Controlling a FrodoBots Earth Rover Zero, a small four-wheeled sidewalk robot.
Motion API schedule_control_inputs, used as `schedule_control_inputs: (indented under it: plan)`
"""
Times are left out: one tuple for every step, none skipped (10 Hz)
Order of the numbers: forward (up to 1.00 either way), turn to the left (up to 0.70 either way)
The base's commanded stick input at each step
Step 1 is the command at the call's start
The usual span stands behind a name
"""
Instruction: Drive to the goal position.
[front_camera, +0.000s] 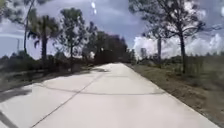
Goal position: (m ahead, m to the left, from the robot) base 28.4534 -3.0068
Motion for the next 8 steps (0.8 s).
schedule_control_inputs:
  plan:
    - [0.85, 0.00]
    - [0.85, 0.00]
    - [0.85, 0.00]
    - [0.85, 0.00]
    - [0.85, 0.00]
    - [0.85, 0.00]
    - [0.85, 0.00]
    - [0.85, 0.00]
